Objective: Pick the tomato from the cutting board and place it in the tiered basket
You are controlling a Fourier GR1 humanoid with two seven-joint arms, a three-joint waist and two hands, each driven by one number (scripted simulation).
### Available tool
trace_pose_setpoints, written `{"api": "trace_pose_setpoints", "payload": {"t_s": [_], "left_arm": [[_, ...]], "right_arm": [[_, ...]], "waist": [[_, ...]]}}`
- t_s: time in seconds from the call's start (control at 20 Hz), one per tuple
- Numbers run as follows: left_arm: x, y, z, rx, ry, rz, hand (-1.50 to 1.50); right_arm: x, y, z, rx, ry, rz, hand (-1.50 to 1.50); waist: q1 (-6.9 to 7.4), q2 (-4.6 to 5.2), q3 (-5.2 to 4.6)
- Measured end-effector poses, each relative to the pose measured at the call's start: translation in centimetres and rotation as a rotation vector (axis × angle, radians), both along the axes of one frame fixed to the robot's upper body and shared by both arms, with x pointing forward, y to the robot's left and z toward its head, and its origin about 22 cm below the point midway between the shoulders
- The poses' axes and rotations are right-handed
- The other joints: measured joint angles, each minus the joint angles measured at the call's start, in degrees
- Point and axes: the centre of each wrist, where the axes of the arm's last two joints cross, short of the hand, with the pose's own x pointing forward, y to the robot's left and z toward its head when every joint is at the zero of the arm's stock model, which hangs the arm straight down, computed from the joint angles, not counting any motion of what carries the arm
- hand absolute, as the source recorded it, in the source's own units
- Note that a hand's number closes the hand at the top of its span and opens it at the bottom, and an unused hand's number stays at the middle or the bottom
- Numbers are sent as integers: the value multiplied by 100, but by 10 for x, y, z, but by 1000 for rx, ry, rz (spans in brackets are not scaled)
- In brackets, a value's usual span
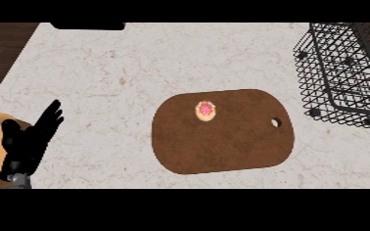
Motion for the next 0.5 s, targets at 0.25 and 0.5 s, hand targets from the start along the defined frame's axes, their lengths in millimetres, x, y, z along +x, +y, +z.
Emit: {"api": "trace_pose_setpoints", "payload": {"t_s": [0.25,0.5], "left_arm": [[0,-1,-2,0,-3,-5,0],[-1,3,-3,1,2,-8,0]], "right_arm": [[10,-14,12,-103,36,22,150],[18,-26,15,-180,96,31,150]], "waist": [[-6,-11,3],[-6,-18,2]]}}
